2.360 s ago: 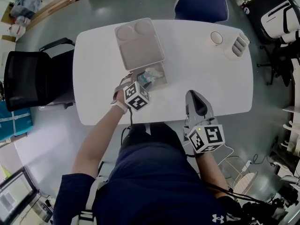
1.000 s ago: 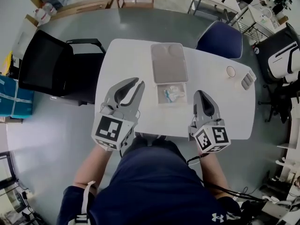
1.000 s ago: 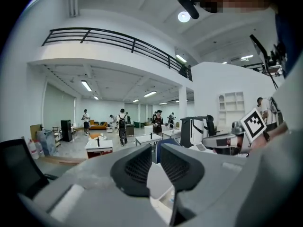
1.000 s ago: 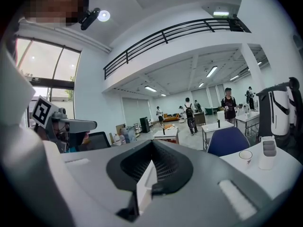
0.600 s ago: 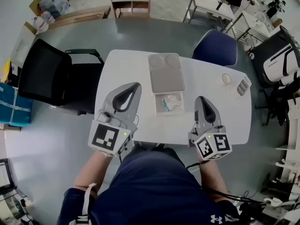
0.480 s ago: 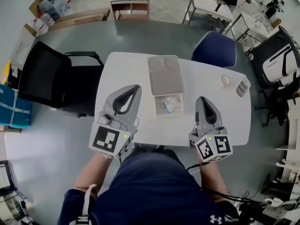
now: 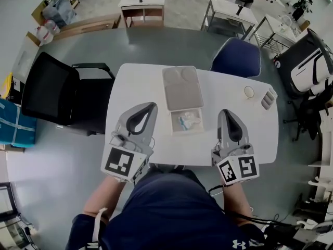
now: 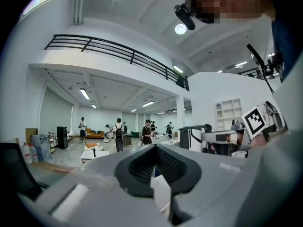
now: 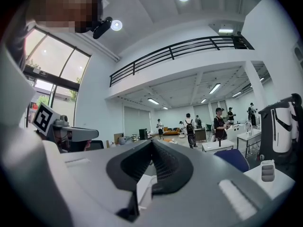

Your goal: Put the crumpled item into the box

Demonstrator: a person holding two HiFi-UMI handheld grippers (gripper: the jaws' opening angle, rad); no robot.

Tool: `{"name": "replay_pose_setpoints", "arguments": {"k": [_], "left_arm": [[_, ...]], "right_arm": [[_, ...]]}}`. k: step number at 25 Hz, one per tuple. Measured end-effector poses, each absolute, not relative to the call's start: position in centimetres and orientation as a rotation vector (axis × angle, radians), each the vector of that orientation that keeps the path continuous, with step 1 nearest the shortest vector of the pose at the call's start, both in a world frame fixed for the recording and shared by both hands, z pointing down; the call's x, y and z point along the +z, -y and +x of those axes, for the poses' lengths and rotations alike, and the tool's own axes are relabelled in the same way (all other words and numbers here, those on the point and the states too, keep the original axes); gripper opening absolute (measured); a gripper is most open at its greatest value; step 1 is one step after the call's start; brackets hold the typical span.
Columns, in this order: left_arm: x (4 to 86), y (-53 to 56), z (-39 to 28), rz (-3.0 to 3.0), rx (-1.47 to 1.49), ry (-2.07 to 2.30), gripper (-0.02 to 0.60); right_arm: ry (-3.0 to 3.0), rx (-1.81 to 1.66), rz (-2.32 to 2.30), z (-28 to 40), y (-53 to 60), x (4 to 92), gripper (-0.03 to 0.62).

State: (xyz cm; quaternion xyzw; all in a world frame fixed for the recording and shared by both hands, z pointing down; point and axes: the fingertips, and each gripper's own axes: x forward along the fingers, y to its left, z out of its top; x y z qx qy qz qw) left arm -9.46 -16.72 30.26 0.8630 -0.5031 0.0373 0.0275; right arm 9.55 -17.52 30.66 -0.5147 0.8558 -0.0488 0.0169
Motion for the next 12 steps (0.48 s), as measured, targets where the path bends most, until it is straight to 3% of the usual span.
{"name": "replay_pose_setpoints", "arguments": {"k": [12], "left_arm": [[30.07,16.54,-9.55,2.680,0.102,1.559,0.002]], "right_arm": [[-2.689,-0.132,-1.567,9.13,17.21,30.46,0.002]]}}
